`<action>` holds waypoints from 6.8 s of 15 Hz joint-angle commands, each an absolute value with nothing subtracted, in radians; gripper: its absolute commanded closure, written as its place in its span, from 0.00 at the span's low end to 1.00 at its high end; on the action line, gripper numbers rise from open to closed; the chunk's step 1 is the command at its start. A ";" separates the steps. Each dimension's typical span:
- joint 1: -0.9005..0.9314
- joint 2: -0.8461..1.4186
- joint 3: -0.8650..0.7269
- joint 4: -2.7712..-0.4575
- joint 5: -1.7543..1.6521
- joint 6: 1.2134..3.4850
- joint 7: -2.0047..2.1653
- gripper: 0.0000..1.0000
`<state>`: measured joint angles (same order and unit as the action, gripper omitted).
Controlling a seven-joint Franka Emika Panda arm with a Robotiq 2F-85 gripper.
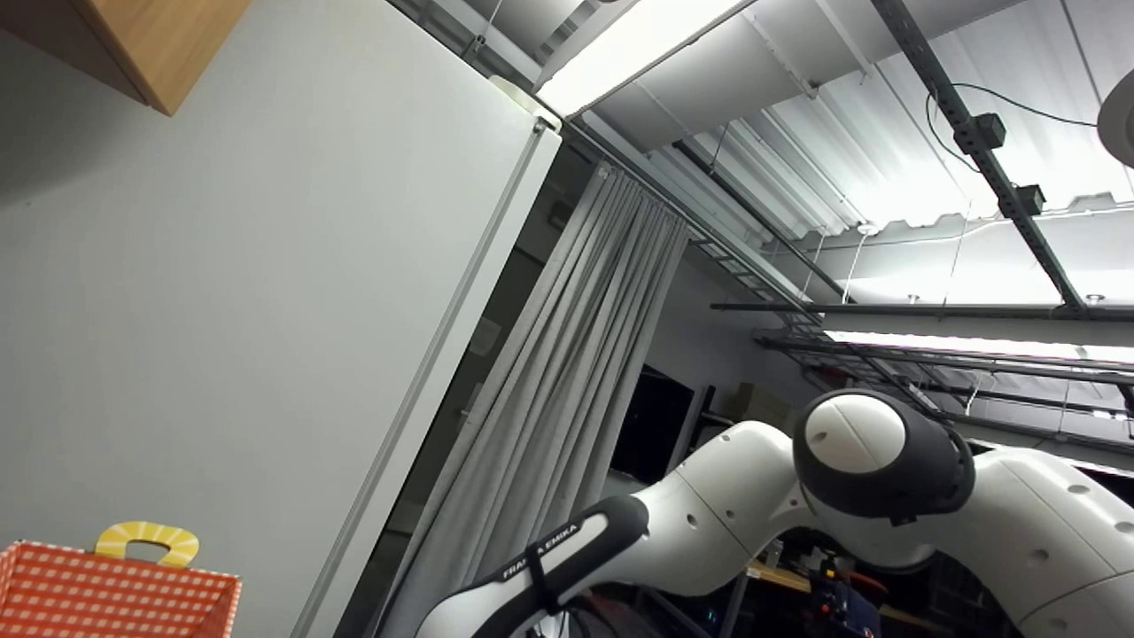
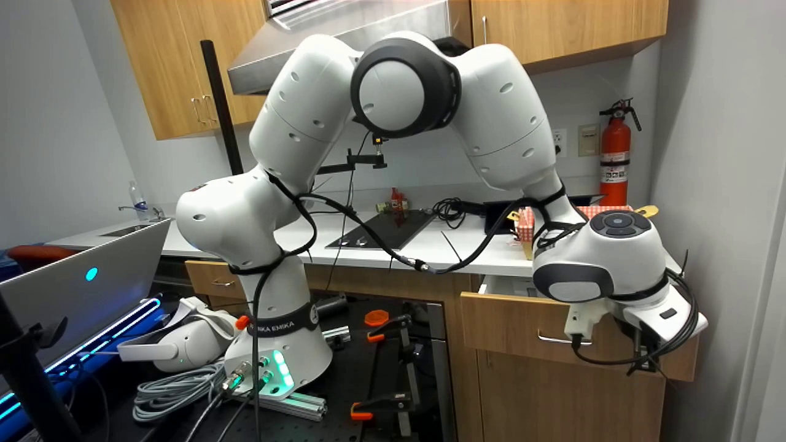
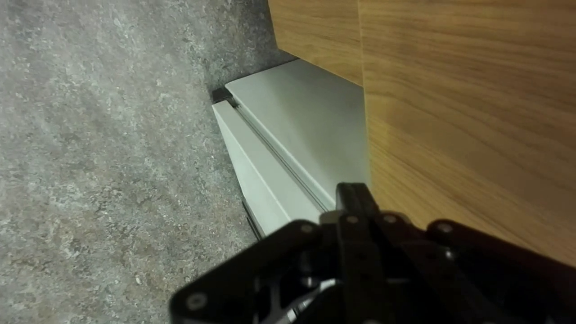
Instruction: Close the drawer
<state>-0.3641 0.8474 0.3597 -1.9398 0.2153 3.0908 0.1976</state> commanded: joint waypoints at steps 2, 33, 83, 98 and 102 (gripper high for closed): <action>-0.529 0.791 0.548 -2.048 0.273 3.122 0.081 1.00; -0.636 1.020 0.767 -1.991 0.188 3.048 -0.008 1.00; -1.864 0.438 1.967 -2.637 0.001 2.982 -0.148 0.52; -1.974 0.443 2.079 -2.645 -0.009 2.905 -0.152 0.00; -1.886 0.463 1.985 -2.643 -0.085 2.941 -0.072 0.00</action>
<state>-1.9135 0.4483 2.0207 -2.6449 -0.0212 2.9385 -0.1173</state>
